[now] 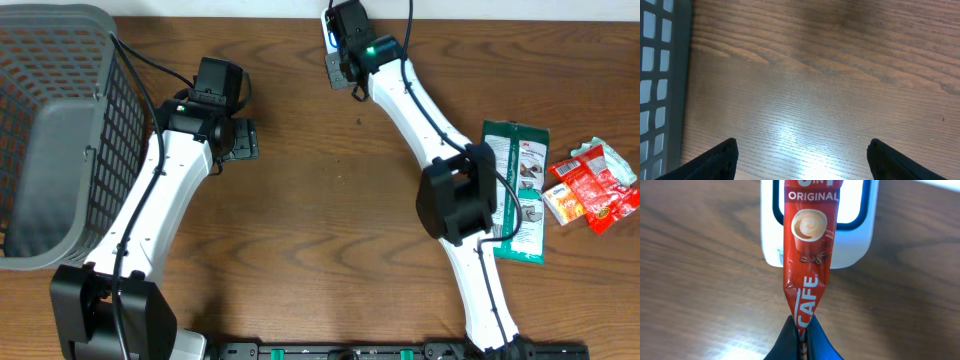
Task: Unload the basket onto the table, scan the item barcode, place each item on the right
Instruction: 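Raise the red Nescafe packet under the white scanner with right gripper, then carry the packet right and lower it onto the green gloves pack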
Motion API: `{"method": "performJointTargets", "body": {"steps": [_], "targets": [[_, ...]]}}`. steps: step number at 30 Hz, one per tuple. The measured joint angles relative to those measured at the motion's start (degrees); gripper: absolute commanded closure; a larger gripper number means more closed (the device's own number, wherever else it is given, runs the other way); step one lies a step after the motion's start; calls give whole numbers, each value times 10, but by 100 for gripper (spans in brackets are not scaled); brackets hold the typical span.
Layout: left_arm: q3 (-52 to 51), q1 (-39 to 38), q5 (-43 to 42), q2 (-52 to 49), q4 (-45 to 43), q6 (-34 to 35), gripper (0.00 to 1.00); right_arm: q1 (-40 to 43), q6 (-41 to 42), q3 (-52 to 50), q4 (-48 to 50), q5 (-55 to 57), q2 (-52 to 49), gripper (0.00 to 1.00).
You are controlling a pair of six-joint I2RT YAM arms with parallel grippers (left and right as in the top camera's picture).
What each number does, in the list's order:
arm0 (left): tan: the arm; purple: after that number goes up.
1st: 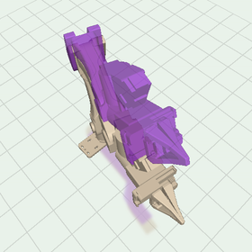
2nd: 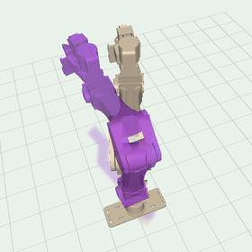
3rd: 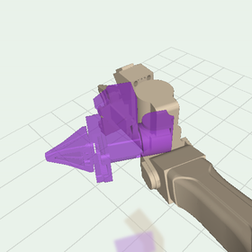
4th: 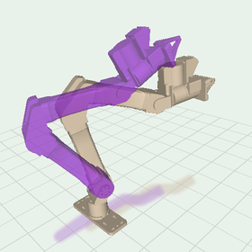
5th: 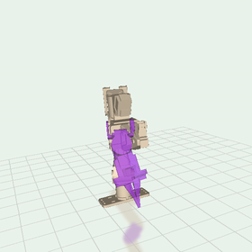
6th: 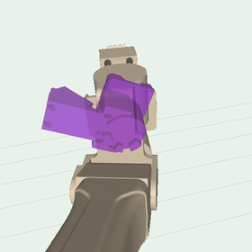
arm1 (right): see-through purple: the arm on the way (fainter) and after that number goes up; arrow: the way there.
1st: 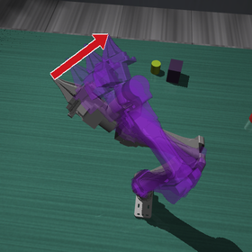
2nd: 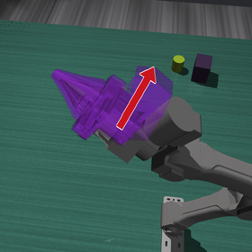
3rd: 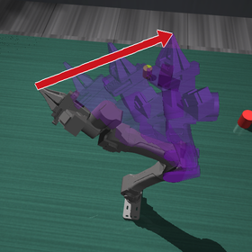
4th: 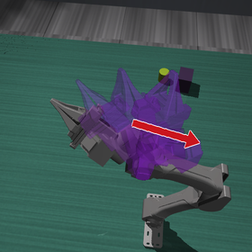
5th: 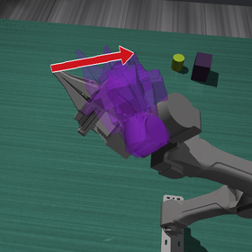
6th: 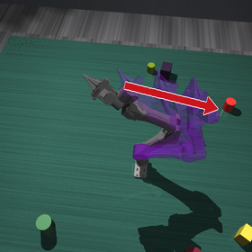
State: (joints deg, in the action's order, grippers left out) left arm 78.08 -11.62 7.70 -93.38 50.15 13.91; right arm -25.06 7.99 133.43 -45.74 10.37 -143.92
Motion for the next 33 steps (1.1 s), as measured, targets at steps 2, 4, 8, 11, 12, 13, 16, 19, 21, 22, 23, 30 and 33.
{"method": "performJointTargets", "body": {"steps": [2,4,8,11,12,13,16,19,21,22,23,30,33], "targets": [[0,0,0,0,0,0,17,4,0,0,6,2,-10,99],[0,0,0,0,0,0,17,10,0,0,12,4,-15,99],[0,0,0,0,0,0,17,17,0,0,29,10,-15,99],[0,0,0,0,0,0,17,17,0,0,29,10,-15,99],[0,0,0,0,0,0,17,17,0,0,27,10,-15,99],[0,0,0,0,0,0,17,17,0,0,21,7,-15,99],[0,0,0,0,0,0,17,17,-1,0,-24,-12,-5,99],[0,0,0,0,0,0,17,17,-2,-2,-103,-40,38,99],[0,0,0,0,0,0,17,17,-7,-2,-157,-47,95,99],[0,0,0,0,0,0,16,17,-9,-2,-173,-47,120,99],[0,0,0,0,0,0,17,17,-11,-2,-199,-45,161,99],[0,0,0,0,0,0,17,57,-7,11,-352,-30,324,99],[0,0,0,0,0,0,17,78,1,11,-420,-30,339,99]]}}
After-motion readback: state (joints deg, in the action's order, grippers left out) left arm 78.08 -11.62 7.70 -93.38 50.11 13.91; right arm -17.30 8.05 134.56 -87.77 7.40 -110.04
